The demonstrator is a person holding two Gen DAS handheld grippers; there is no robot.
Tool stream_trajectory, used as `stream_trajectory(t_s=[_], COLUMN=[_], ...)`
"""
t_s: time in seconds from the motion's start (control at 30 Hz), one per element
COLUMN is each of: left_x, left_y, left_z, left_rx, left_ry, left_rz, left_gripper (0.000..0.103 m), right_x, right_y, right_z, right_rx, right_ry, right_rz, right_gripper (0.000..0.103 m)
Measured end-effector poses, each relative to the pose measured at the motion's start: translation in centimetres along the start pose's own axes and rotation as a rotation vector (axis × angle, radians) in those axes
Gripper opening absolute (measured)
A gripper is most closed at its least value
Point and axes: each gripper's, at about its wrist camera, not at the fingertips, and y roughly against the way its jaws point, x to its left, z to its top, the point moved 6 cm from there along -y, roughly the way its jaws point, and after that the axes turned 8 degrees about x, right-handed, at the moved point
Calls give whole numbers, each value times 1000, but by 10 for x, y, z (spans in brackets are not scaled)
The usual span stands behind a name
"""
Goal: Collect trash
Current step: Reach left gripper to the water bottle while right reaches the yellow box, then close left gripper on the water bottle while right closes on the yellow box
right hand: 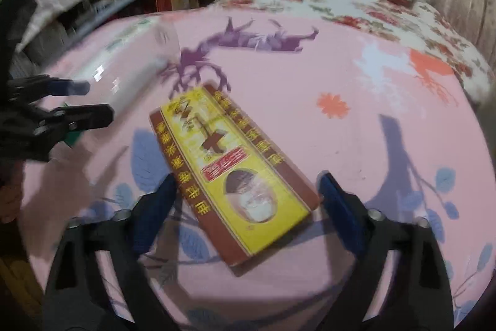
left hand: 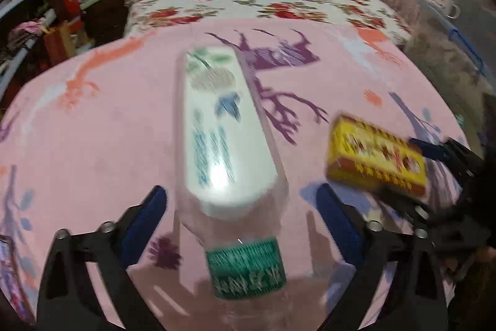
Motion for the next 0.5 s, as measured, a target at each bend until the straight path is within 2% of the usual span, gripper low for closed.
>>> stream_trajectory(t_s=[0.03, 0.13, 0.3, 0.33, 0.5], left_x=[-2, 0, 3, 5, 1], left_y=[0, 4, 8, 4, 4], left_z=[-7, -22, -36, -40, -43], left_rx=[-6, -38, -81, -71, -94], left_ry=[-11, -40, -58, -58, -72], left_rz=[-6, -63, -95, -102, -105], left_gripper=[61, 61, 61, 61, 62], right_x=[1, 5, 22, 24, 25], right_y=[3, 16, 17, 19, 17], right_z=[-1, -8, -22, -23, -22], right_rx=[-1, -26, -62, -72, -78], right_ry=[-21, -128, -253, -257, -291], right_rz=[10, 37, 40, 3, 20], right_gripper=[77, 73, 72, 72, 73])
